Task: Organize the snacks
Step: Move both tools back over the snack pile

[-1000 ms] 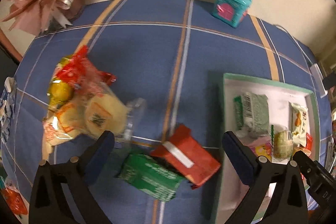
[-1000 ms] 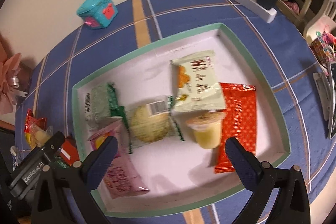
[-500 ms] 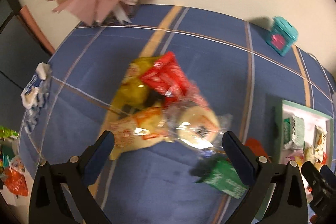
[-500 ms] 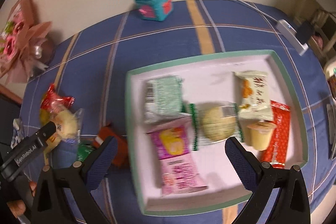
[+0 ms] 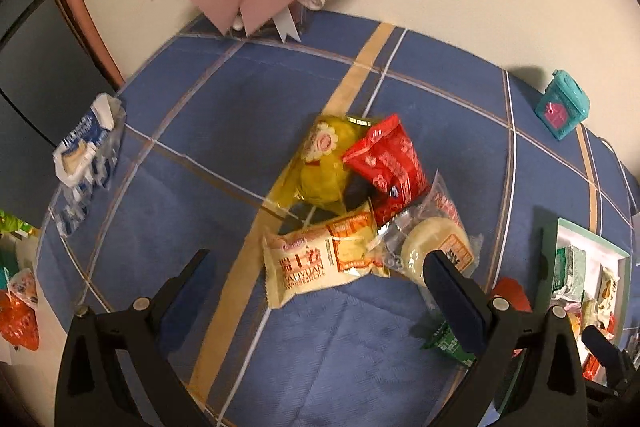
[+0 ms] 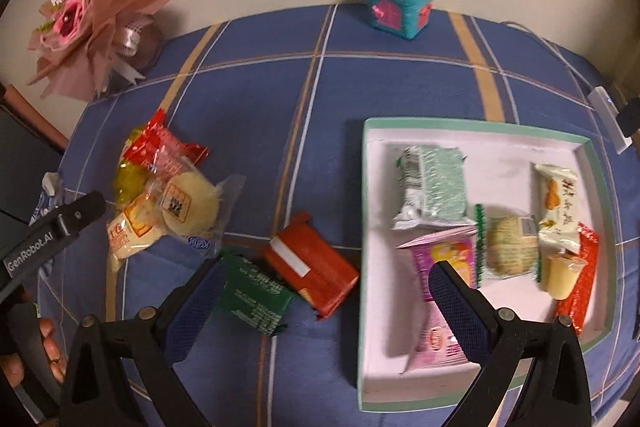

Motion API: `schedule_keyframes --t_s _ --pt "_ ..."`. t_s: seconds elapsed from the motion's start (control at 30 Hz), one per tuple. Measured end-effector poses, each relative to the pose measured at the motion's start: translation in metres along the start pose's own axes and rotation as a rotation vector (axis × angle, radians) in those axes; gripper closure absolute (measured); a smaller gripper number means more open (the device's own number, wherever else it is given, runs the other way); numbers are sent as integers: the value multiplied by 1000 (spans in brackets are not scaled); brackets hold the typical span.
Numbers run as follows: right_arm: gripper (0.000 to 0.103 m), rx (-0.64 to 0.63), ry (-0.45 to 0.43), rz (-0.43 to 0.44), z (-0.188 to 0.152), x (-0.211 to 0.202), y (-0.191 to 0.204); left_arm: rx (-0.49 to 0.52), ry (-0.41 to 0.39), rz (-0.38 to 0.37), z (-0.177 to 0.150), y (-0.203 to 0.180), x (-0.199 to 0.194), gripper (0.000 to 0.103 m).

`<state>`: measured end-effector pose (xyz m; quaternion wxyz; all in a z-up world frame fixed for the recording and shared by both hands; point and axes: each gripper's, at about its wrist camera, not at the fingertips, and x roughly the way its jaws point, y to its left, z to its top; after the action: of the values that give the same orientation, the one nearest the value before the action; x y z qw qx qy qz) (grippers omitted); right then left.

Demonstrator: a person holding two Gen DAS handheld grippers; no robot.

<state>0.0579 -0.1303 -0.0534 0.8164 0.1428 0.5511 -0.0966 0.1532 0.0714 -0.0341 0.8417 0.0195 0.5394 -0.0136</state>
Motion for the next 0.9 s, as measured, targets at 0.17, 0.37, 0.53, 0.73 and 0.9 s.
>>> schedule_keyframes --t_s 0.17,0.37,0.53,0.73,0.9 --pt "0 4 24 -35 -3 9 -3 2 56 -41 -8 -10 16 1" --pt "0 26 57 -91 -4 17 -15 32 88 -77 -18 -35 26 1" --pt "0 49 50 -148 -5 12 -33 48 122 -84 -26 -55 35 1" --pt "0 86 51 -163 -4 8 -53 82 147 -100 -33 -79 41 1" --pt "0 114 48 -173 -5 4 -70 111 172 -120 -40 -100 47 1"
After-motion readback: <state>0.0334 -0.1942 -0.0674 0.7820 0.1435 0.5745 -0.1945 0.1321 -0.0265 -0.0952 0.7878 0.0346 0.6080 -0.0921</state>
